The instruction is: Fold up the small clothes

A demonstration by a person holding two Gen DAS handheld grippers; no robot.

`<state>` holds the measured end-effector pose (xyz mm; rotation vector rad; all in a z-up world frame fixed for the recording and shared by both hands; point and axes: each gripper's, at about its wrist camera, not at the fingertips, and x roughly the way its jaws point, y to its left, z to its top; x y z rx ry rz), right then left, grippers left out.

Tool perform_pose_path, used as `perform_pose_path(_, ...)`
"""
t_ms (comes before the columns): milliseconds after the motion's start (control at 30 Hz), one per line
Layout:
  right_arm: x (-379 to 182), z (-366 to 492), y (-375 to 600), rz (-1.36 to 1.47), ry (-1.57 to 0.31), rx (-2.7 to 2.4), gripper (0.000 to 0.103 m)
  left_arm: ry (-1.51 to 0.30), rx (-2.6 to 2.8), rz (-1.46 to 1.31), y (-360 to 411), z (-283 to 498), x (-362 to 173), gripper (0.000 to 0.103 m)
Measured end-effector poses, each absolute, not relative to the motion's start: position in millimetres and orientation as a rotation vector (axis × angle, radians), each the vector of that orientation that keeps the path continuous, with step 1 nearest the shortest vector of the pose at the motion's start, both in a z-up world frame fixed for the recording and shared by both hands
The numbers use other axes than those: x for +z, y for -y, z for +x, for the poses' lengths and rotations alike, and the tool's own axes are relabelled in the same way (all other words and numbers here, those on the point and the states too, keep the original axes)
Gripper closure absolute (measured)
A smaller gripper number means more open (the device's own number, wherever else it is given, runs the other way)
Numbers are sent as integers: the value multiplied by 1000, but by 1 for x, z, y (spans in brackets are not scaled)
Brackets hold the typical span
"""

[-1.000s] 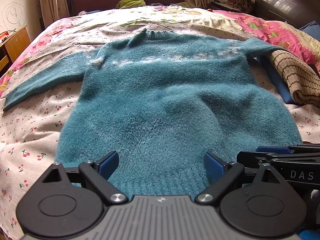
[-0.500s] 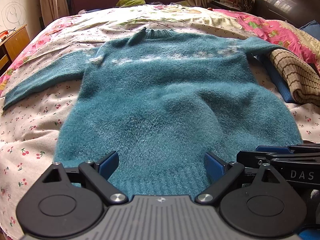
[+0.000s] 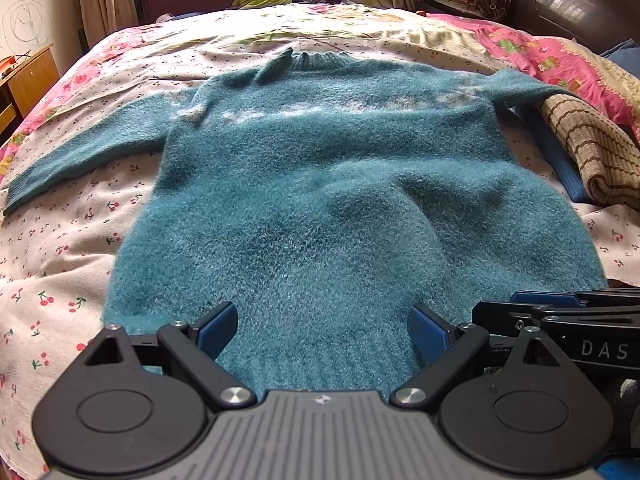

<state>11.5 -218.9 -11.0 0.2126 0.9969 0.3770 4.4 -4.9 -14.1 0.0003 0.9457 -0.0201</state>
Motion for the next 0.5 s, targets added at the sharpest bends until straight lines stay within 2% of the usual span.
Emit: perform_pose_path(500, -11, 14, 221, 218, -1002, 380, 62, -965, -22, 2, 6, 9, -16, 2)
